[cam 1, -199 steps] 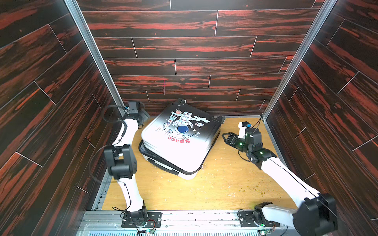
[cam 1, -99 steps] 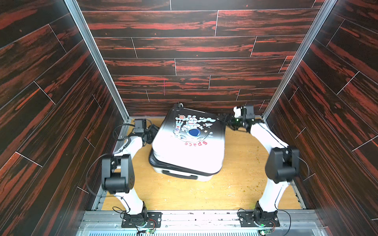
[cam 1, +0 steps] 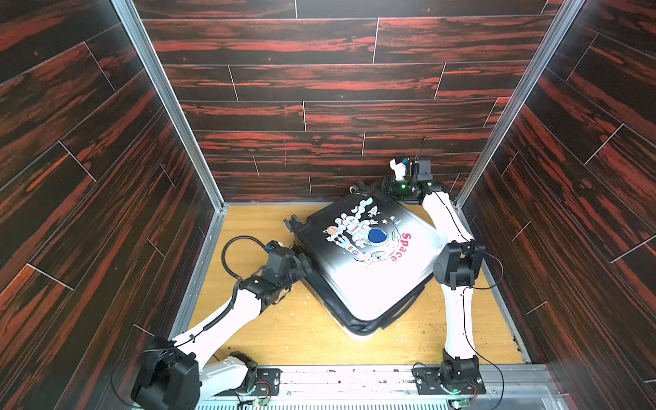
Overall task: Open the suitcase zippers
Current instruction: Adjust the suitcase at the center of the board.
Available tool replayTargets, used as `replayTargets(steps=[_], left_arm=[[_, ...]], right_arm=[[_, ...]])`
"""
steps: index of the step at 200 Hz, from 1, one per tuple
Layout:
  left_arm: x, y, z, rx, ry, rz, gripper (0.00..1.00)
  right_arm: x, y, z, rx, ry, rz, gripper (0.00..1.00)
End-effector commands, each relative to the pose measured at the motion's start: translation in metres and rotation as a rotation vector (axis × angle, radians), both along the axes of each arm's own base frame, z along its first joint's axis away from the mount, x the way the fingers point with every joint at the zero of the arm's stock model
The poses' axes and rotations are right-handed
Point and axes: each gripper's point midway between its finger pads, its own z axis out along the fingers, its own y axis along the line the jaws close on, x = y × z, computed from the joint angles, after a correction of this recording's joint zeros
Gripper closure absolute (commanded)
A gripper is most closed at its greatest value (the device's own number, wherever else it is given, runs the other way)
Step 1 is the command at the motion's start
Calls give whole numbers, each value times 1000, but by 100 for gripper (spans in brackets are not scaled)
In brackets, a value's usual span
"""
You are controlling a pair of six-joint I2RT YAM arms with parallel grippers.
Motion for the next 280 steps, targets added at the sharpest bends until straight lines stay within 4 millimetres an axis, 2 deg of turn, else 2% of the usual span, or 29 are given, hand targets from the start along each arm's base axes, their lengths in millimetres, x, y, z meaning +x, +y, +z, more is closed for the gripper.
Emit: replayTargets(steps=[1, 15, 32, 34, 36, 44, 45, 56, 70, 85, 110, 134, 162, 176, 202, 223, 228, 231, 239, 263, 280], left_arm=[[19, -36, 107, -113, -359, -102, 3], [17, -12, 124, 24, -390, -47, 3], [13, 42, 136, 224, -351, 156, 5], [13, 48, 137, 242, -349, 177, 5], [12, 53, 139, 255, -349, 195, 5], [13, 64, 147, 283, -358, 237, 5], [13, 65, 148, 285, -359, 241, 5], [19, 70, 156, 263, -358, 268, 5], [34, 65, 164, 171, -369, 260, 5], [55, 66, 165, 79, -345, 282, 4], [96, 73, 150, -45, -254, 337, 0], [129, 71, 134, -186, -181, 370, 0], [161, 58, 112, -360, -110, 363, 0], [170, 53, 96, -414, -72, 366, 0], [187, 44, 82, -503, -70, 362, 3], [207, 31, 81, -591, -87, 329, 12], [210, 29, 87, -605, -97, 317, 14], [214, 27, 78, -606, -80, 318, 16], [221, 24, 76, -624, -83, 307, 22], [230, 20, 76, -678, -108, 299, 49], [227, 23, 81, -696, -138, 304, 70]], right_arm=[[-98, 87, 16, -4, 179, 178, 38], [-92, 37, 51, -79, 62, -25, 36], [-98, -31, 86, -148, -55, -272, 32], [-102, -36, 85, -150, -53, -282, 32], [-103, -42, 93, -146, -74, -301, 32], [-115, -61, 101, -142, -91, -348, 31], [-116, -63, 97, -146, -81, -351, 31], [-135, -79, 100, -141, -94, -382, 31], [-158, -85, 96, -144, -94, -386, 31], [-183, -88, 81, -128, -66, -381, 31], [-224, -91, 63, -81, -26, -369, 31], [-255, -93, 50, -58, 3, -356, 31], [-278, -93, 39, -57, 40, -332, 31], [-285, -96, 36, -69, 47, -336, 31], [-295, -96, 28, -75, 69, -321, 31], [-304, -93, 18, -50, 105, -310, 31], [-306, -93, 16, -46, 109, -312, 31], [-307, -94, 15, -45, 110, -316, 31], [-310, -96, 11, -48, 114, -325, 31], [-312, -117, -10, -98, 149, -437, 31], [-312, -147, -27, -163, 223, -611, 31]])
